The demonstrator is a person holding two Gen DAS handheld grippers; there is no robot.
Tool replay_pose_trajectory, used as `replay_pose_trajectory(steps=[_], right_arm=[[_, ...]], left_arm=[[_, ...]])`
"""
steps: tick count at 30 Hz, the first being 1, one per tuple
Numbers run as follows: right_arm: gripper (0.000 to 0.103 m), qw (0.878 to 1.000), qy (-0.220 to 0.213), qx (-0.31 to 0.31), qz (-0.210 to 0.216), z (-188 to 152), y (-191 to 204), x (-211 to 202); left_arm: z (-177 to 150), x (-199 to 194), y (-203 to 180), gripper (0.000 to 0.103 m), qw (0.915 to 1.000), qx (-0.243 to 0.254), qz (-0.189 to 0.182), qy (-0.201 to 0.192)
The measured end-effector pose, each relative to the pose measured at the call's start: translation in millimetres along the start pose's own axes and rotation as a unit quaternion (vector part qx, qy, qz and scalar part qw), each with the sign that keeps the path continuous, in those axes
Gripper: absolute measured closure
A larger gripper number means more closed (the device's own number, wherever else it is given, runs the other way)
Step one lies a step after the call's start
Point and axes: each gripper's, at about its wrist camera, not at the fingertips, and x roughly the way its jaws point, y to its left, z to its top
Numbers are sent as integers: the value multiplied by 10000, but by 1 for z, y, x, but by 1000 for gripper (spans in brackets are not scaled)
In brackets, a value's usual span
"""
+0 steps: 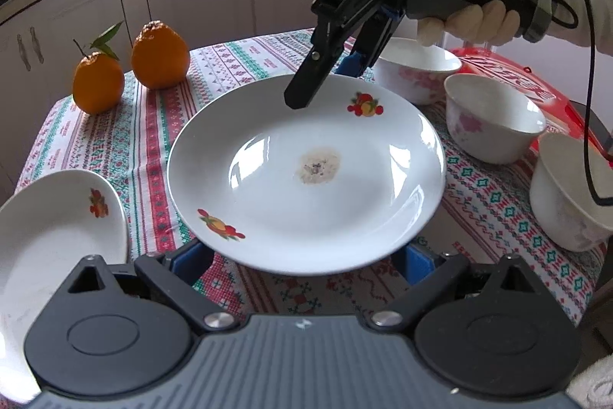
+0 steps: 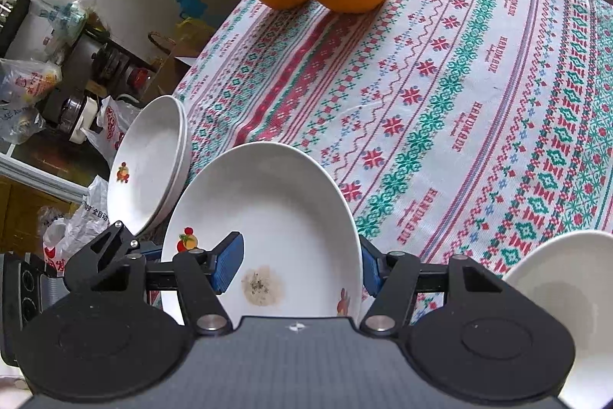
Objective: Organize plates and bowls
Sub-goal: 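Lift the stained plate with both tools toward the plate stack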
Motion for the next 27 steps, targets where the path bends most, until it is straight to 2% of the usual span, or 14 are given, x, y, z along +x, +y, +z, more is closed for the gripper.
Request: replay_pose_trajectory(steps=[10,14,27], right_arm=[[35,9997,-119,-155,-166,-14,28,-13],[35,9995,-169,-233,-86,-16,43,-13],[35,9982,-101,-594,6,-6,97,12]], left_arm=[[0,-28,0,5,9999,94,-64,-73],[-4,-41,3,5,9999,69,-6,-76],[-25,-86,28,5,9995,-144,226,-152]])
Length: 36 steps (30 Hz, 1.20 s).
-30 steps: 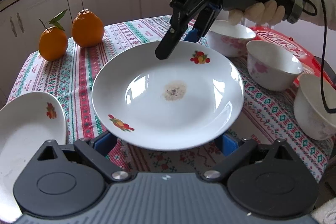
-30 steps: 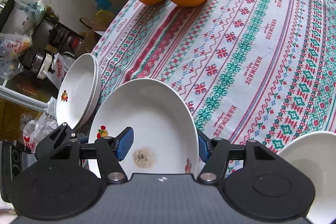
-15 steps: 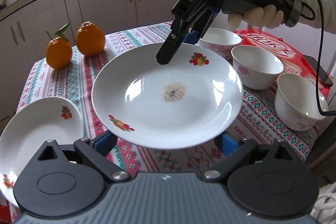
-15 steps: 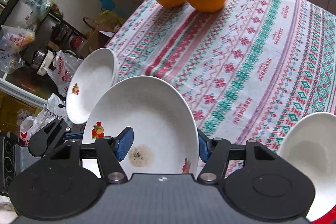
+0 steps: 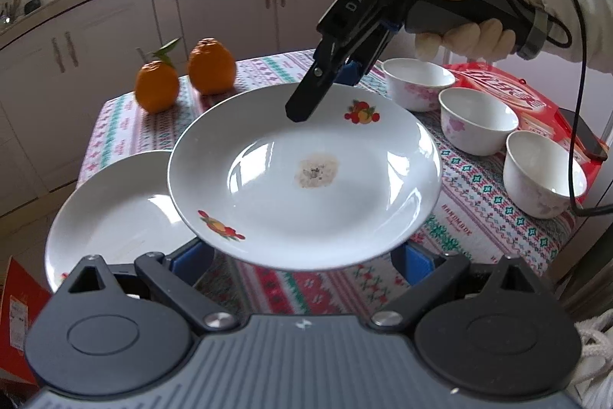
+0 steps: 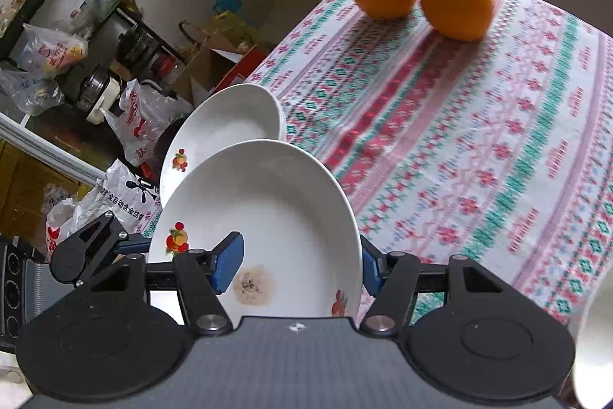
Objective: Organize plates and bowls
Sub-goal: 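Lift the stained plate with both tools toward the plate stack, then lower the stained plate with both tools onto the white plate stack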
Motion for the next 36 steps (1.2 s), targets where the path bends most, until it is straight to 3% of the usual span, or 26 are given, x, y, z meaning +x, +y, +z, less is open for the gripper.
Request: replay_pose_trajectory(steps=[22,36], right_arm=[[35,9981,404,-454,45,53,68,74],[35,9971,591,-462,115,76,71,107]], left_arm=[[-36,-30,70,5,9984,-437,349,41],[-40,-26,95,5,9970,-650,405,98]])
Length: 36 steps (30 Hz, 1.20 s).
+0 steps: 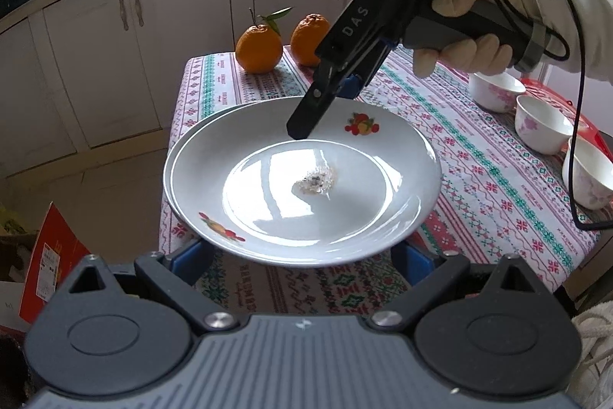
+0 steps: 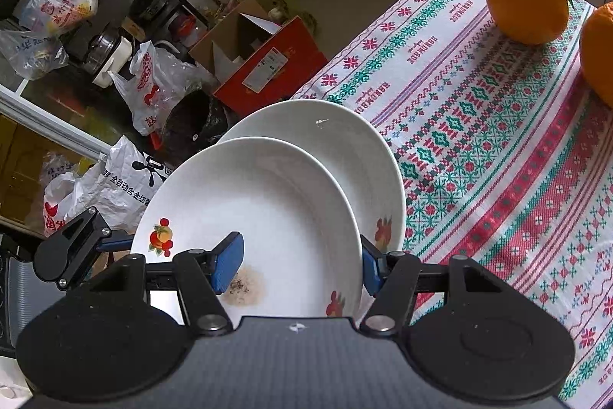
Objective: Organize plates and bowls
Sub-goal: 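Lower the stained plate with both tools onto the white plate stack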
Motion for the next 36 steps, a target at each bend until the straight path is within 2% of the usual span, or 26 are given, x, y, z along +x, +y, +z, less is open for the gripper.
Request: replay_pose_trajectory(steps=[16,36], right_arm=[[34,10000,44,63,-46,5,-5,7],[34,10000,-5,77,-60,-7,-1,-7]], left_arm=[[6,16,14,5,9999,65,16,115],[7,27,25,4,9994,320,-2,153]])
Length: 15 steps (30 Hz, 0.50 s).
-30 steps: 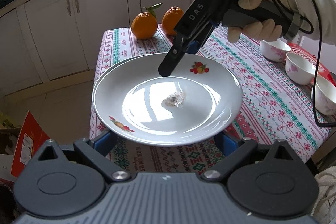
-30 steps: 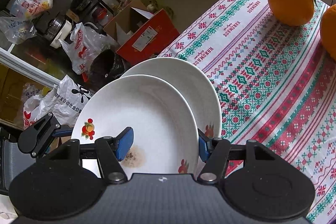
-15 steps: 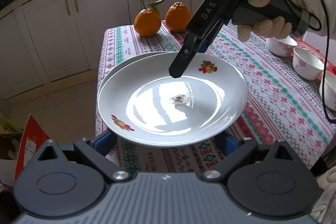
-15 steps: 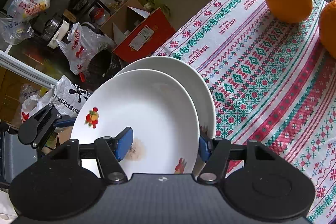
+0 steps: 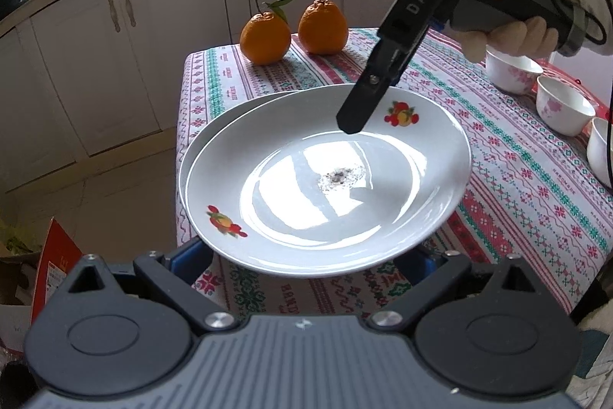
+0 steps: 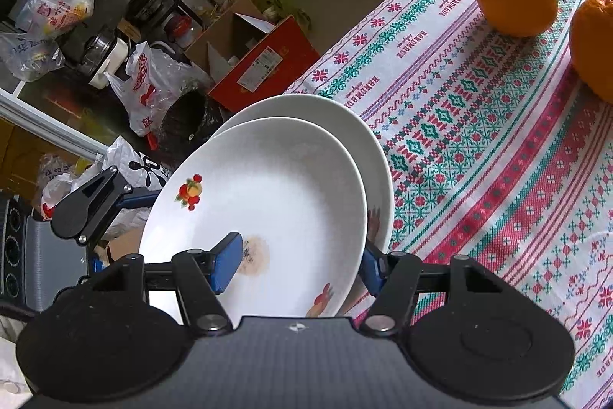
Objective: Organize plates and bowls
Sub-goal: 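Lower the stained plate with both tools onto the white plate stack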
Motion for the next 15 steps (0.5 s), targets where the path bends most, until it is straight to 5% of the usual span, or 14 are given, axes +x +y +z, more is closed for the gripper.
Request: replay_pose_trajectory(steps=[15], right_arm=[[35,9999,-100,66,2,-14,6,-11]], left_arm=[[3,0,10,1,9996,-194,-191,55]])
